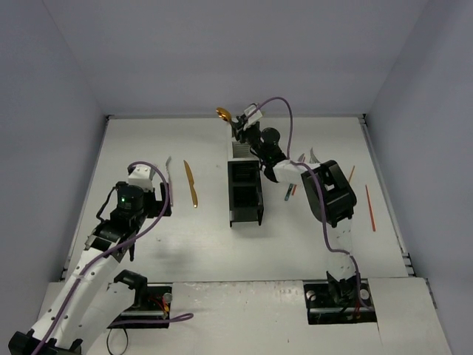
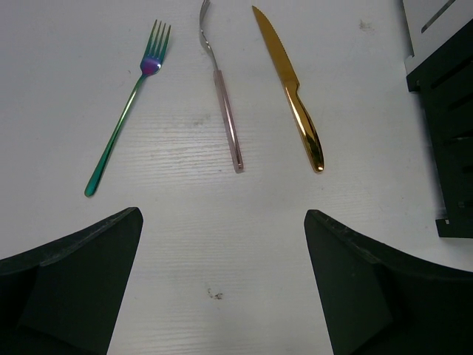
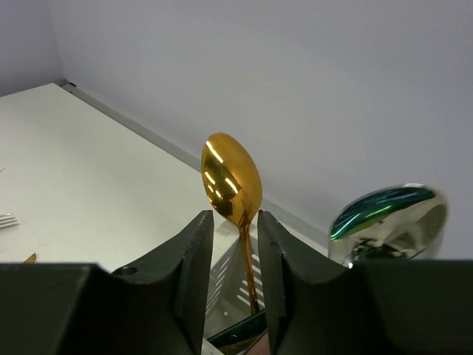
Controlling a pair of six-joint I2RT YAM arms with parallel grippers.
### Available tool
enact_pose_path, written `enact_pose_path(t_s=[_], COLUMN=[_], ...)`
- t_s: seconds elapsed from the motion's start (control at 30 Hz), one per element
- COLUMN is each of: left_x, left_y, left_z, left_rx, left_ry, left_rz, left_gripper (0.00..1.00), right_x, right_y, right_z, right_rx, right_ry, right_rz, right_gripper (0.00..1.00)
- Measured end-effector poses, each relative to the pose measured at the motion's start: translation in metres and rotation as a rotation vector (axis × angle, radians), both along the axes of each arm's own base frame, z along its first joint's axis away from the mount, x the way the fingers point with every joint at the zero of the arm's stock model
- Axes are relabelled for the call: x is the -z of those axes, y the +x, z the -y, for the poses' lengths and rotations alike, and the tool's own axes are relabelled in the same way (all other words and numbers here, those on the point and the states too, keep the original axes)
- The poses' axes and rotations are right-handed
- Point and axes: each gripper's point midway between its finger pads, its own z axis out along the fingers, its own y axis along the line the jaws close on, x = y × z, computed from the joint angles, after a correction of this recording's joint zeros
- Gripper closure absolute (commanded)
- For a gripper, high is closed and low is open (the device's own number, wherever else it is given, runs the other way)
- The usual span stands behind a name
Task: Sort the eating utensils into containers
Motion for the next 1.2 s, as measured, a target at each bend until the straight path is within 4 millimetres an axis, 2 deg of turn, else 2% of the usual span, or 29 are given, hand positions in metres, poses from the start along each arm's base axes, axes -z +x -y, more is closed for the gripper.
enact_pose_path(t_s=[0.13, 0.27, 0.37, 0.47, 0.5, 0.53, 0.63, 0.77, 0.87, 1.0, 1.07, 1.2], left_x=[-0.003, -0.003, 0.0, 0.008, 0.011, 0.014, 0.022, 0.025, 0.025, 0.024, 0.024, 0.023], left_y=[-0.001, -0.001, -0.001, -0.002, -0.002, -0.002, -0.002, -0.005, -0.005, -0.005, -0.006, -0.006], left_z=[0.001, -0.001, -0.002, -0.003, -0.003, -0.003, -0.001, 0.001, 0.002, 0.003, 0.003, 0.002], left_rx=[0.003, -0.008, -0.014, -0.017, -0.017, -0.018, -0.013, -0.003, 0.003, 0.005, 0.005, 0.007], left_ry=[-0.002, 0.003, 0.01, 0.02, 0.024, 0.029, 0.037, 0.033, 0.029, 0.03, 0.031, 0.036], left_rz=[0.012, 0.015, 0.002, -0.033, -0.049, -0.064, -0.104, -0.131, -0.141, -0.152, -0.156, -0.158], left_gripper=[0.1, 0.1, 0.1, 0.1, 0.1, 0.1, 0.1, 0.1, 0.1, 0.1, 0.1, 0.1], right_x=[-0.036, -0.101, -0.148, -0.175, -0.176, -0.171, -0.145, -0.087, -0.042, 0.008, 0.028, 0.067], right_y=[-0.015, -0.037, -0.058, -0.076, -0.08, -0.084, -0.093, -0.113, -0.134, -0.166, -0.18, -0.196], right_z=[0.005, 0.022, 0.044, 0.075, 0.089, 0.104, 0.167, 0.247, 0.301, 0.372, 0.394, 0.416], right_rx=[0.001, 0.036, 0.086, 0.152, 0.18, 0.214, 0.361, 0.567, 0.708, 0.893, 0.962, 1.015], right_ry=[0.002, 0.024, 0.045, 0.063, 0.065, 0.058, 0.051, 0.038, 0.04, 0.059, 0.054, 0.046], right_rz=[0.026, 0.066, 0.077, 0.044, 0.007, -0.04, -0.194, -0.42, -0.59, -0.796, -0.88, -1.03], right_gripper=[0.58, 0.47, 0.4, 0.36, 0.36, 0.36, 0.34, 0.34, 0.35, 0.36, 0.37, 0.39])
